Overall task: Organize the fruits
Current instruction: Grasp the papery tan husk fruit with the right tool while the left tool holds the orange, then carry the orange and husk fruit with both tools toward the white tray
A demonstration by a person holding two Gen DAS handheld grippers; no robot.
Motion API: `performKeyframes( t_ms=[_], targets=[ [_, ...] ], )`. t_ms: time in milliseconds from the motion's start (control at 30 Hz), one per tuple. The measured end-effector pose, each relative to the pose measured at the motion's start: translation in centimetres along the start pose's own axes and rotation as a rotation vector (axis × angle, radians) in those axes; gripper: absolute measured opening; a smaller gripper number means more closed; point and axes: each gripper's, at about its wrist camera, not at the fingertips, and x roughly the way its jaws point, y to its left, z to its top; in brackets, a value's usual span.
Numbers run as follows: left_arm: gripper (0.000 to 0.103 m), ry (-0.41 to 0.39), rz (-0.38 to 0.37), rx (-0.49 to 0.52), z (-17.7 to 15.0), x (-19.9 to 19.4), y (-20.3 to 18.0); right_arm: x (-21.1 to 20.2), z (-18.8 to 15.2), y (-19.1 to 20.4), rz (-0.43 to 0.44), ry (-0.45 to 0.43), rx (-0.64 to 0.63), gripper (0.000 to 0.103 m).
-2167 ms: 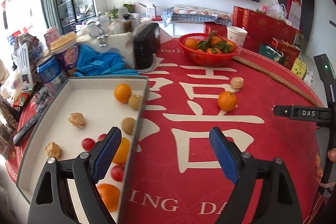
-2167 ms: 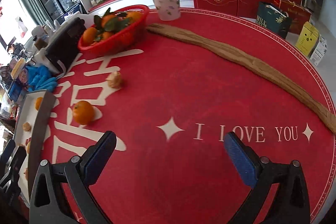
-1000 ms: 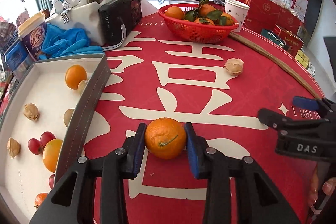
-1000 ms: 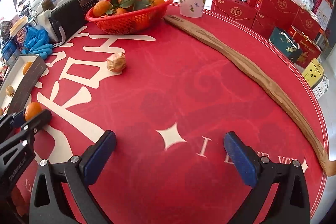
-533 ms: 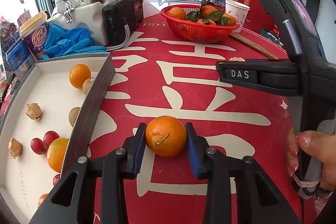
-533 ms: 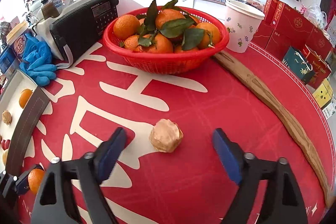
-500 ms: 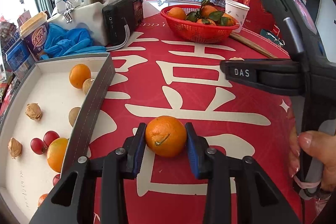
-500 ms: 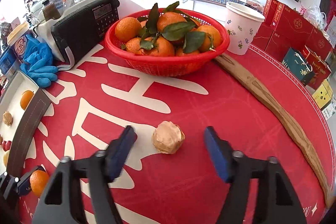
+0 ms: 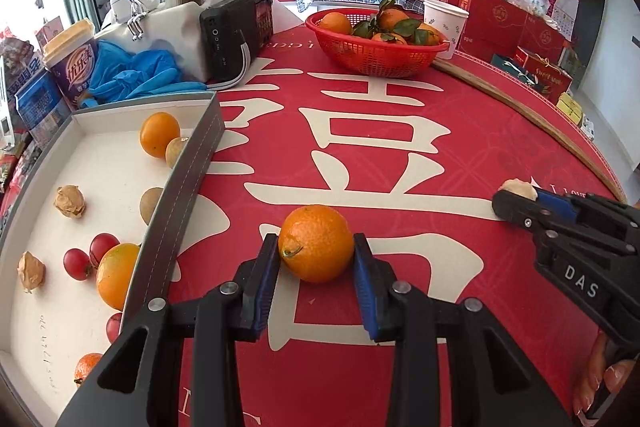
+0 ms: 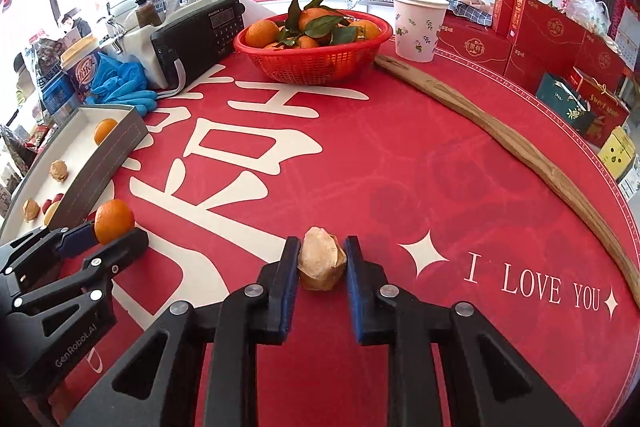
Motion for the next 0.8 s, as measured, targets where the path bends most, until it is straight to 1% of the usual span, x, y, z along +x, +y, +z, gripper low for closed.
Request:
performKeyframes(
  t_ms=[67, 300, 800],
  targets=[
    [0.039, 0.0, 0.002, 0.002, 0.01, 0.0, 0.04, 0.01, -0.02, 0.11, 0.016, -0.001, -0.004, 0.023],
    [0.039, 0.0, 0.008, 0.009, 0.02, 0.03, -0.12, 0.1, 0.13, 0.35, 0.012, -0.003, -0.031, 0.023],
    [0.038, -0.001, 0.005, 0.009, 0.05, 0.03, -0.12, 0.04, 0.05, 0.31, 0.014, -0.003, -0.028, 0.023]
  ],
)
